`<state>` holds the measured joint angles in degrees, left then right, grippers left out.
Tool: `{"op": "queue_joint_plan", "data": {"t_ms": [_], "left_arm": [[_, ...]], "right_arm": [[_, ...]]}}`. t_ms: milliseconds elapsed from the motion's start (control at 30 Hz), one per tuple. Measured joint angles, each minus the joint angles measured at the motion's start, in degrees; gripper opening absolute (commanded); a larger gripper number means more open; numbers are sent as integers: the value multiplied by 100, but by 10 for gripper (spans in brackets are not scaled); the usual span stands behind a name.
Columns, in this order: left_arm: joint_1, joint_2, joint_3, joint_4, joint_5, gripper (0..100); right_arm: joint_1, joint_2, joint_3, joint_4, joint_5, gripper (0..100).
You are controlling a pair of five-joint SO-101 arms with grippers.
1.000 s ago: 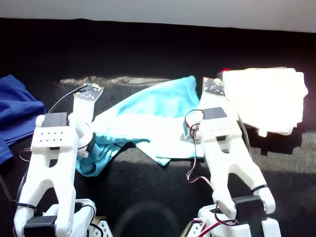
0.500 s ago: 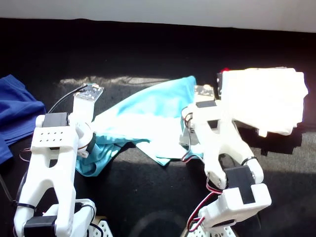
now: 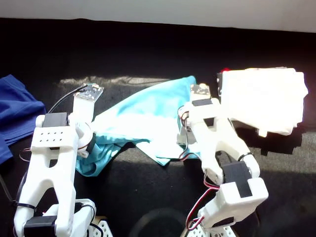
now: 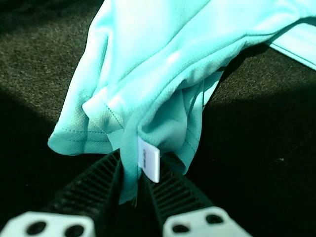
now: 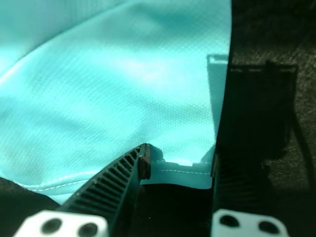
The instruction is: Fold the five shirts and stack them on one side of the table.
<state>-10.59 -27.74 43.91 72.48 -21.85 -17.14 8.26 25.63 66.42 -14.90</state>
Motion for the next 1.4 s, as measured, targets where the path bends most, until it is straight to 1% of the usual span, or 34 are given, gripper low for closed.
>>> {"op": "queue_joint_plan", "data": {"t_ms": [67,167,333,467,533,667,767,867,1000,1233,1400], "left_arm": [[0,0,0,0,0,10],[0,0,0,0,0,10],[0,0,0,0,0,10],[0,0,0,0,0,10],[0,0,0,0,0,10],[0,0,0,0,0,10],[0,0,-149,0,0,10],[0,0,-607,9,0,10],[0,0,-1477,255,0,10],[88,0,-3437,1363,-18,10],[185,0,-4800,2022,-18,10]], "right_arm": [[0,202,-62,0,0,152],[26,316,-132,18,0,9],[325,123,-141,9,0,6],[510,-589,-132,9,35,6],[589,-1002,-132,9,316,6],[695,-1679,-132,9,1310,6],[791,-2031,-132,9,1679,6],[923,-2259,-431,-9,1820,6],[1152,-2400,-1459,-9,1855,6],[1213,-2400,-3420,26,1855,6],[1213,-2400,-4404,220,1960,6]]}}
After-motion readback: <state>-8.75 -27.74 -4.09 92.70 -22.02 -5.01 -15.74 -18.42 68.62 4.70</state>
